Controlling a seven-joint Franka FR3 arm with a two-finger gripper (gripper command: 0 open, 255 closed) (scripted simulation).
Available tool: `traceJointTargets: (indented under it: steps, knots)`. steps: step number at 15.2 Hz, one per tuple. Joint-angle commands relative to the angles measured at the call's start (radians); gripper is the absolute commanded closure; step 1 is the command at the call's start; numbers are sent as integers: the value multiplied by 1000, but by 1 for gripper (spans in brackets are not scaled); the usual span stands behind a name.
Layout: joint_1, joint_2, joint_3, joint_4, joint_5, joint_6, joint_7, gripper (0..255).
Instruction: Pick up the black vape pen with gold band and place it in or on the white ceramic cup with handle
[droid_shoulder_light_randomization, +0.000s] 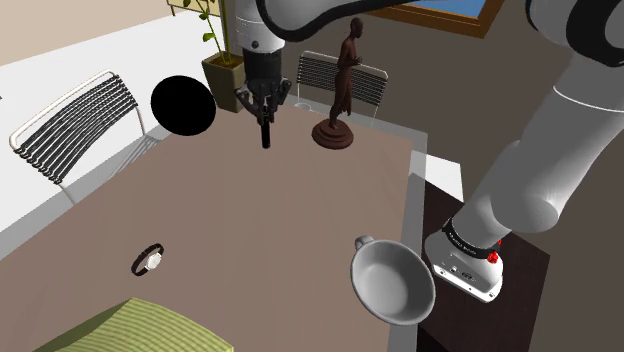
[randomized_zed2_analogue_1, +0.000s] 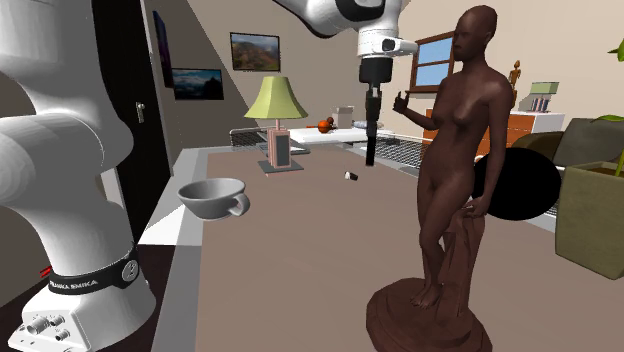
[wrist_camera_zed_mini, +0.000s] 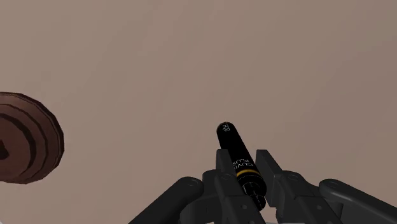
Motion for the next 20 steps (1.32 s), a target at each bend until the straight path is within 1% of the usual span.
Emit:
traceJointTargets:
  steps: [1, 6, 10, 15, 20]
  knots:
    - [2, -76, 8, -90, 26, 17, 4, 255]
    - [24, -258, 26, -277, 93, 34, 19, 255]
    - [56, -399, 40, -402, 149, 26, 35, 255]
    - [110, -571, 58, -532, 218, -7, 67, 255]
    - [179, -736, 81, -633, 285, -63, 116, 255]
